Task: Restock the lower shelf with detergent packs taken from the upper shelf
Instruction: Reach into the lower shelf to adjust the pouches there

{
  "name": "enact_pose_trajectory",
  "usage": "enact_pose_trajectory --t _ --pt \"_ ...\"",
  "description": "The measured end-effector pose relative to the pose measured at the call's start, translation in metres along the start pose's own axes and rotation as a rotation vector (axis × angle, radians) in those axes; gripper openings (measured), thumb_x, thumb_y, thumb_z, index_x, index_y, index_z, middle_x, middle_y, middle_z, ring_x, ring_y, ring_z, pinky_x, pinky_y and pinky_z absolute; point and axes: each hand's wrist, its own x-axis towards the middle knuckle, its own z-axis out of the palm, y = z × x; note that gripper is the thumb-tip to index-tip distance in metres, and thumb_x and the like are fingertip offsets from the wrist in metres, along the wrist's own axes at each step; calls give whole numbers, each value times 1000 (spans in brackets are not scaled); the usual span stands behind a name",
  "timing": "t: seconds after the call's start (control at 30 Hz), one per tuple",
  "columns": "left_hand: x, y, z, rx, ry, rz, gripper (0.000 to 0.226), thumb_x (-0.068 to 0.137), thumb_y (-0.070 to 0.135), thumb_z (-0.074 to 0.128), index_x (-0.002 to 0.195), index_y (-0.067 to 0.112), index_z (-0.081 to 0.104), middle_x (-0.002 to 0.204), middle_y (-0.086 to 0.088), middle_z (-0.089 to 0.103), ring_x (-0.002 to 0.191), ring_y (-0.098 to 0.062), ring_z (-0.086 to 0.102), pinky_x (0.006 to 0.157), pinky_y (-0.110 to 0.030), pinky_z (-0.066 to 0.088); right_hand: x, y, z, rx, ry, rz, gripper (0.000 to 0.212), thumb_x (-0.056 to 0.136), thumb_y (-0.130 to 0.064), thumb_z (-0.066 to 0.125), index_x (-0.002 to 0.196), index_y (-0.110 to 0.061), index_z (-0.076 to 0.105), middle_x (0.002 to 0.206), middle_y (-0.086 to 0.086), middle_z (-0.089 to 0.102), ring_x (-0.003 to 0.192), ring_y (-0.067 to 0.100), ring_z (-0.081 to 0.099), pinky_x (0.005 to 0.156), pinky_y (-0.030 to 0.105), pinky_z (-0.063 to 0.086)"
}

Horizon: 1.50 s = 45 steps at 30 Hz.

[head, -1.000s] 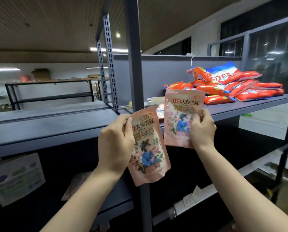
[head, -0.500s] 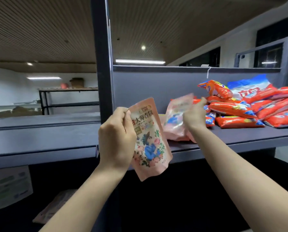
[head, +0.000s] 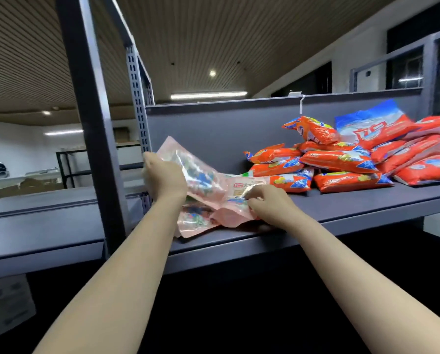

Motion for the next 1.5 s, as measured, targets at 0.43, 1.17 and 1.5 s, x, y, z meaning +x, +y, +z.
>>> enact_pose_trajectory --t 0.43,1.17,1.5 --pt "-15 -51 6 862 -656 178 39 87 25 41 124 26 53 141 -14 46 127 -35 39 110 -47 27 0 -6 10 -503 -56 -142 53 89 -68 35 120 -32 58 128 -2 59 120 24 51 110 61 5" --pt "-47 -44 -96 334 -665 428 28 92 33 47 113 24 63 118 2 64 107 -23 57 91 -37 47 -65 -53 26 -241 211 -179 39 86 -42 62 120 -22 61 125 0 60 114 19 53 92 34 42" --pt "-22 -117 -241 300 -781 400 19 88 42 52 89 29 66 83 14 66 86 -14 62 81 -36 52 -165 -127 94 -43 126 -195 30 85 -36 65 111 -23 67 113 -7 66 109 10 58 92 23 39"
